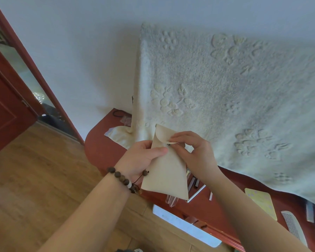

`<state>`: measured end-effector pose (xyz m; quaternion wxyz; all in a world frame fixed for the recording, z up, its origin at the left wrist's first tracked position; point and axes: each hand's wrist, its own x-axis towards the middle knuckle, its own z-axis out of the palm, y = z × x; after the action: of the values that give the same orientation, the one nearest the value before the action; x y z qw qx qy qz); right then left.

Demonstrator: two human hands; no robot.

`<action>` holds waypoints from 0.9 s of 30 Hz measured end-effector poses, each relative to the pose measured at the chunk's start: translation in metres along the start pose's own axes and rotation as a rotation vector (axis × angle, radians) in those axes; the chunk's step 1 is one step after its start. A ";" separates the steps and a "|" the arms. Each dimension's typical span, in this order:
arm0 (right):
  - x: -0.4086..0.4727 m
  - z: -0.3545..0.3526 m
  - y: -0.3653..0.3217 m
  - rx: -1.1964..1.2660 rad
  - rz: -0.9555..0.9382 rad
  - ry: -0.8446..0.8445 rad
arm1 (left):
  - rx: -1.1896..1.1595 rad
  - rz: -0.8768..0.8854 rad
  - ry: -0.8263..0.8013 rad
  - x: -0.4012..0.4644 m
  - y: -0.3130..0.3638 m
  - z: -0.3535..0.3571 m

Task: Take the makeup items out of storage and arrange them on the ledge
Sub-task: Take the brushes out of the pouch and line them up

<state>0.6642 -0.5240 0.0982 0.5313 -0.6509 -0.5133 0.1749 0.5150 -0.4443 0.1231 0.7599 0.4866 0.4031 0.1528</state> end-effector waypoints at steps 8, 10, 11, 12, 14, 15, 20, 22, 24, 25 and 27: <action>-0.002 -0.005 0.008 -0.182 -0.205 -0.213 | 0.011 0.046 0.032 -0.002 -0.007 -0.006; -0.003 -0.006 0.011 -0.234 -0.250 -0.254 | 0.010 0.078 0.043 -0.001 -0.012 -0.006; -0.005 -0.005 0.013 -0.249 -0.266 -0.263 | 0.011 0.093 0.050 0.000 -0.015 -0.007; -0.007 -0.003 0.015 -0.257 -0.275 -0.268 | 0.005 0.101 0.055 0.001 -0.017 -0.007; -0.011 -0.002 0.020 -0.263 -0.272 -0.279 | -0.012 0.103 0.059 0.004 -0.024 -0.009; -0.013 -0.001 0.022 -0.274 -0.265 -0.288 | -0.014 0.099 0.058 0.006 -0.029 -0.011; -0.021 0.003 0.036 -0.441 -0.179 -0.352 | 0.078 0.038 0.027 0.028 -0.053 -0.019; -0.028 0.007 0.046 -0.455 -0.120 -0.382 | 0.129 0.026 0.024 0.038 -0.065 -0.024; -0.036 0.008 0.053 -0.457 -0.034 -0.406 | 0.245 0.028 0.043 0.048 -0.077 -0.029; -0.040 0.007 0.056 -0.457 0.016 -0.399 | 0.315 0.019 0.067 0.054 -0.084 -0.031; -0.047 0.003 0.062 -0.455 0.103 -0.339 | 0.454 -0.006 0.121 0.066 -0.093 -0.034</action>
<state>0.6722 -0.5567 0.0278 0.2686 -0.7402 -0.5870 0.1881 0.5158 -0.4271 0.0054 0.6058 0.6339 0.4732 0.0848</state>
